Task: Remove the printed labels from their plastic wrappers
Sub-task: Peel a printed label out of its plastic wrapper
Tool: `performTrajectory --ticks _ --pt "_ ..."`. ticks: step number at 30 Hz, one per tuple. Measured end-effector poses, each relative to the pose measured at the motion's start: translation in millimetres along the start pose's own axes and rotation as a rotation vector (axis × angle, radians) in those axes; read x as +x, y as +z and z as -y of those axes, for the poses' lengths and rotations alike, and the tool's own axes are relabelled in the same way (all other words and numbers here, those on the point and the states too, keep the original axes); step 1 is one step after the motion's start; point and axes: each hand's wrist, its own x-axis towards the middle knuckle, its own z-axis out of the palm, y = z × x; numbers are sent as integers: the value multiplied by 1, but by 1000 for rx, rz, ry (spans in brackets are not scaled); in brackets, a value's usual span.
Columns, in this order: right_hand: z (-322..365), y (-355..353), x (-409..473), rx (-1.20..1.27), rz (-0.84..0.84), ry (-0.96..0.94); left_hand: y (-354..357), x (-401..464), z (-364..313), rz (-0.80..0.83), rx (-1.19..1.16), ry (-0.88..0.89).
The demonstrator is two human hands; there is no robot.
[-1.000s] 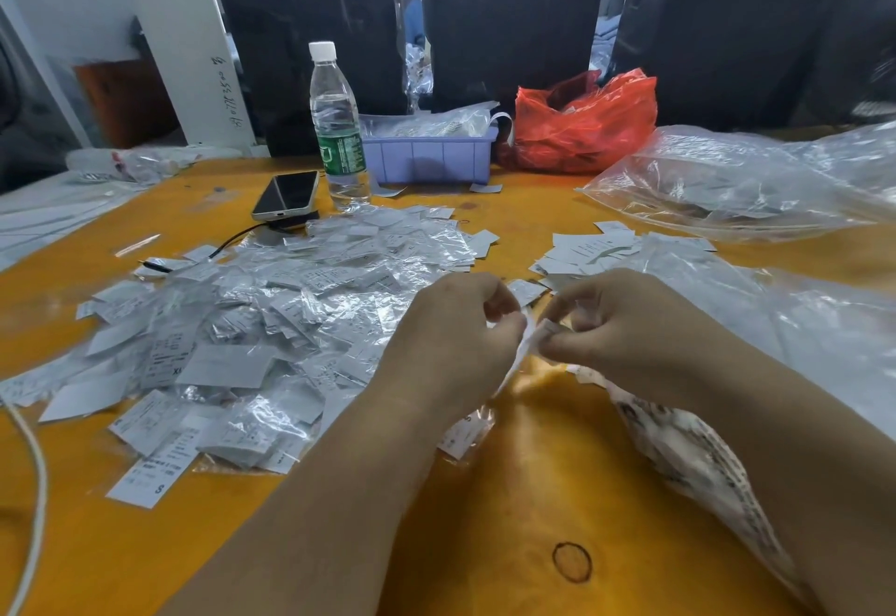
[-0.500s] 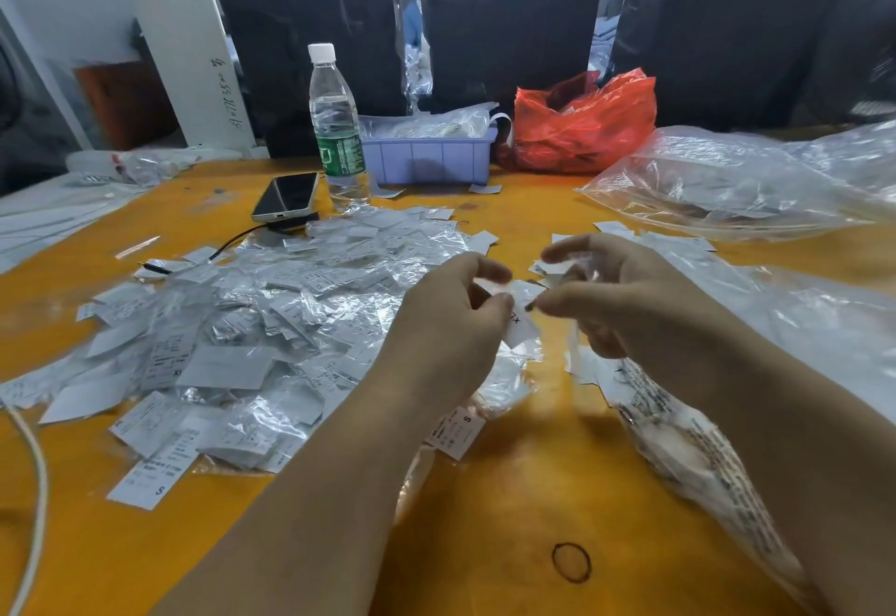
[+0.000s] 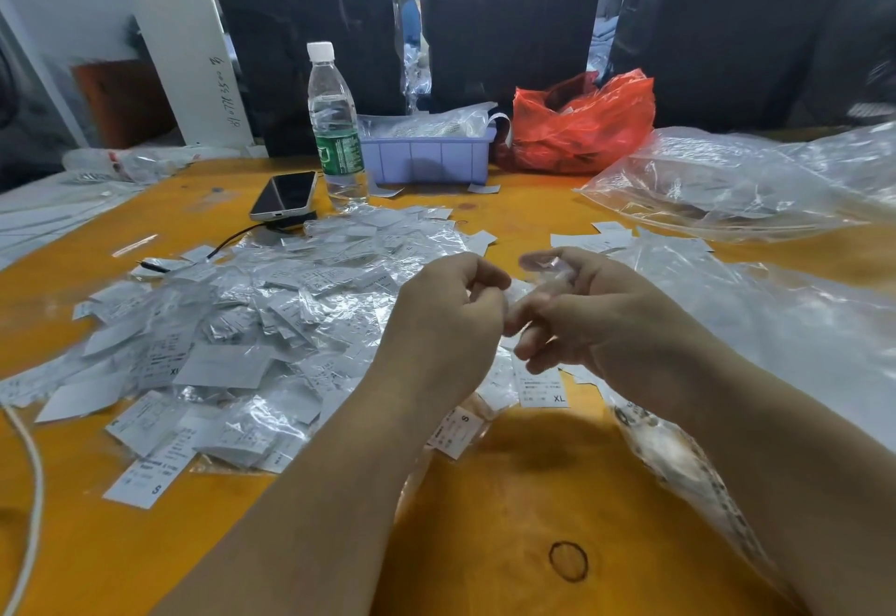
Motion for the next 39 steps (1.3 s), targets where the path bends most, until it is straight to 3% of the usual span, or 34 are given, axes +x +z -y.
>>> performTrajectory --ticks 12,23,31,39 --pt "1 -6 -4 136 292 53 0 0 -4 157 -212 -43" --pt "6 -11 -2 -149 -59 0 -3 0 -4 83 -119 8" --pt "10 -8 -2 201 -219 -6 -1 -1 -6 253 -181 -21" --pt "13 -10 -2 186 -219 34 -5 4 -3 117 -310 -69"
